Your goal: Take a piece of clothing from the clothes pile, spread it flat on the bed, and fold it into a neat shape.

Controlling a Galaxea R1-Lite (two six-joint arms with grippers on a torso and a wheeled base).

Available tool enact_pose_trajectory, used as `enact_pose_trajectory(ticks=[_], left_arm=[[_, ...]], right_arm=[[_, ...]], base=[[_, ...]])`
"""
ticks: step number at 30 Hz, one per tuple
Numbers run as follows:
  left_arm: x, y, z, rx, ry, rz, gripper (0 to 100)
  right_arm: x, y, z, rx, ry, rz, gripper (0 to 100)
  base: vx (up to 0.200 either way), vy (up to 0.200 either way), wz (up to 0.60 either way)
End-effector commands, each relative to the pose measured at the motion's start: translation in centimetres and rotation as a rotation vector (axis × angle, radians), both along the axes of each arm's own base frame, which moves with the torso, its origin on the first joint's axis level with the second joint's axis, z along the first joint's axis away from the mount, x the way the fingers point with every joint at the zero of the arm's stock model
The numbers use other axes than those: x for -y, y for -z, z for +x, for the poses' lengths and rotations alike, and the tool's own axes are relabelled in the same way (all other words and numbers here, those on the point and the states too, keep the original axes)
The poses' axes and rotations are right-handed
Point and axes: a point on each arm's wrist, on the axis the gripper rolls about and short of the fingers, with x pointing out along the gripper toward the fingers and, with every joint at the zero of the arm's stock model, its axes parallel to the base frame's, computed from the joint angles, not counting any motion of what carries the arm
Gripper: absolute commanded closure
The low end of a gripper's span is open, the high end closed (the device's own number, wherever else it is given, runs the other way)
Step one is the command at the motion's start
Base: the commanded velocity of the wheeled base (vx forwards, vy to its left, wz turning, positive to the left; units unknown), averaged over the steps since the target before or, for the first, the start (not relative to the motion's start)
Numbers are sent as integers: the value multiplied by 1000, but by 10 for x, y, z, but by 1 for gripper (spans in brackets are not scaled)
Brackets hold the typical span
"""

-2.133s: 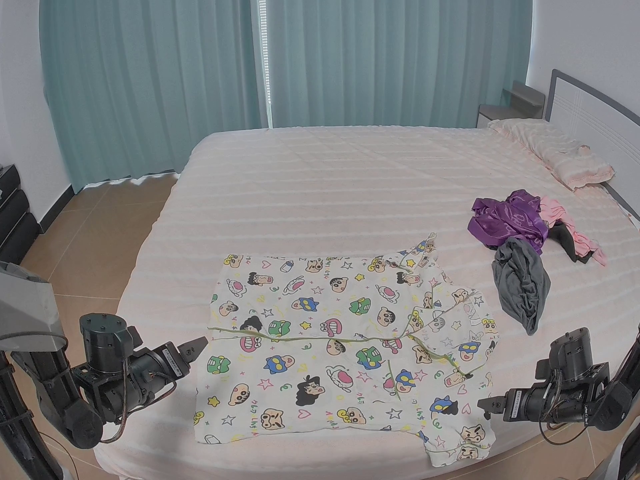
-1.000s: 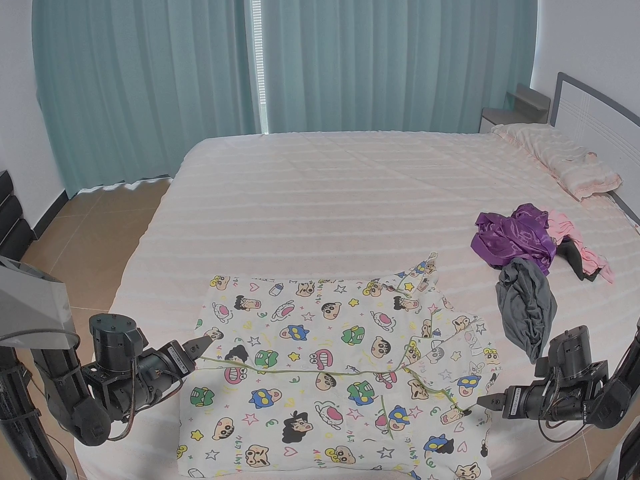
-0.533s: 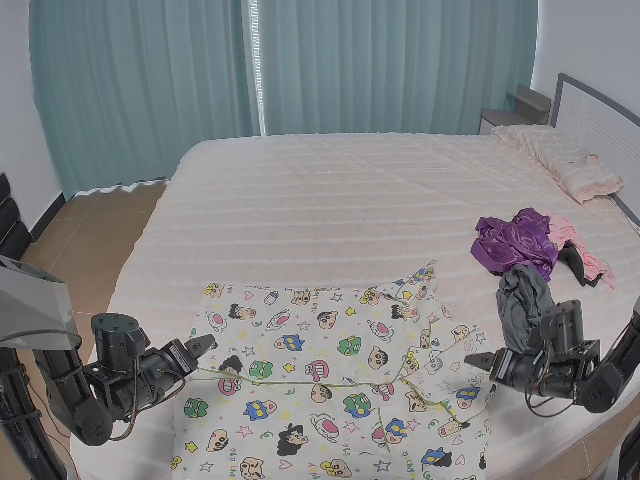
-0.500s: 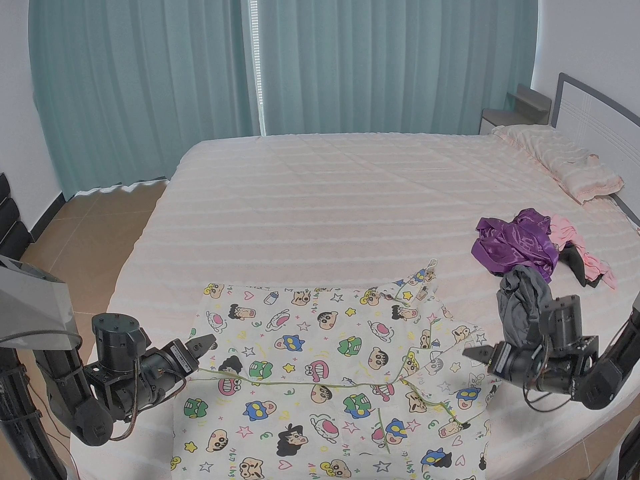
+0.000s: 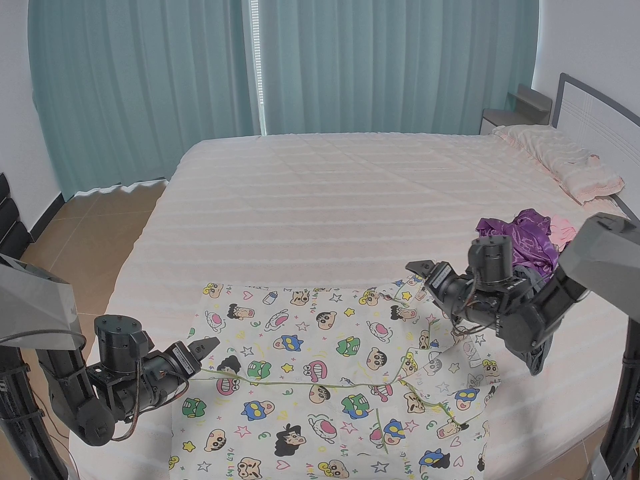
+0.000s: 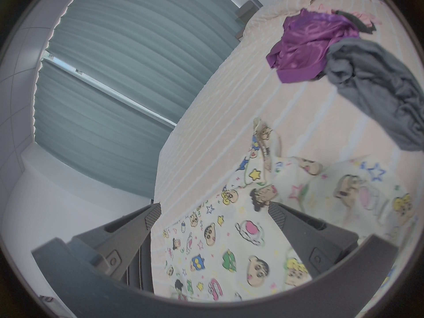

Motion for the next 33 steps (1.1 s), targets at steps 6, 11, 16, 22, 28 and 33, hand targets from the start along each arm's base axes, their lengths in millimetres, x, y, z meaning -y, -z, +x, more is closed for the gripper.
enact_pose_trajectory(ticks=[6,11,16,22,28,33], left_arm=[[-1,1,0,-26,-33,-86,0],[-2,3,-1,-37,-36,-86,0],[-3,5,-2,-50,-42,-82,0],[-3,6,-4,-60,-42,-79,0],[-4,7,-5,-66,-42,-76,0],[-4,7,-6,-67,-46,-74,0]], right_arm=[[-43,73,66,-142,77,-69,0],[-38,80,75,-153,93,-75,0],[-41,83,79,-166,92,-82,0],[-42,79,95,-118,132,-77,0],[-36,69,117,-21,211,-55,0],[-32,44,130,139,268,73,0]], base=[[0,0,0],[0,0,0],[0,0,0],[0,0,0],[0,0,0],[0,0,0]])
